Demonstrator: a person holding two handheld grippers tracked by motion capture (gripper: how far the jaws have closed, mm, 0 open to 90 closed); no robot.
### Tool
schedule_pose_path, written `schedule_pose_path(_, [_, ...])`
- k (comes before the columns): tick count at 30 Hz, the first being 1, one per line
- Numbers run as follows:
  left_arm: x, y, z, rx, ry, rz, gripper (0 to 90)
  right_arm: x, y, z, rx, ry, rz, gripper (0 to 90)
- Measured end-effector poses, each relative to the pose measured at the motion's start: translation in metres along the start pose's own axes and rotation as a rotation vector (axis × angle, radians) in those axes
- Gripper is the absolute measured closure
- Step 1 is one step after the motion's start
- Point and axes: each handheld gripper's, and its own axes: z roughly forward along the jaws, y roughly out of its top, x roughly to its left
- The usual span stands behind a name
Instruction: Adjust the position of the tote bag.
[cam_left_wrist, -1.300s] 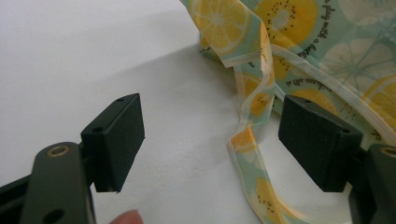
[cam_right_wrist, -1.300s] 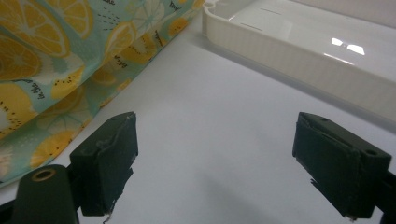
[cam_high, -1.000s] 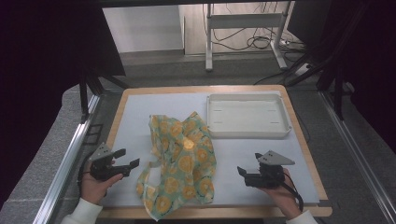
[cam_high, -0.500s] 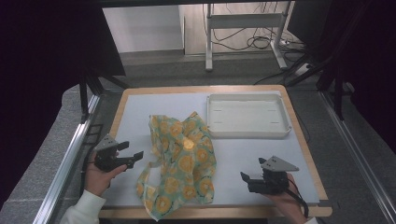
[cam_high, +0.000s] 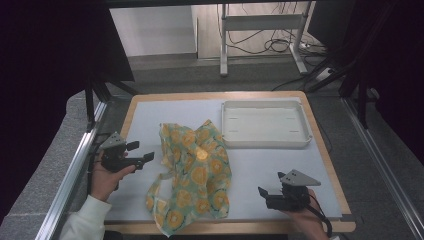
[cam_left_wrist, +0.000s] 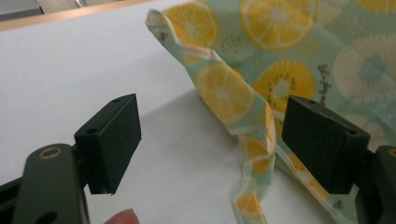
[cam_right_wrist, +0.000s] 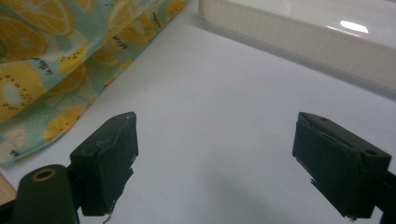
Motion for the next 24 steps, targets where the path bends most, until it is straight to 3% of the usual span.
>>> schedule_pose_path(1, [0.002, 0.003, -0.001, -0.004, 0.0, 0.0, 20.2, 0.002, 0.0, 0.0, -0.005, 0.019, -0.002, 14.6])
schedule_pose_path(24, [0.011, 0.027, 0.008, 0.002, 0.002, 0.023, 23.6, 0.002, -0.001, 0.004, 0.024, 0.026, 0.012, 14.7])
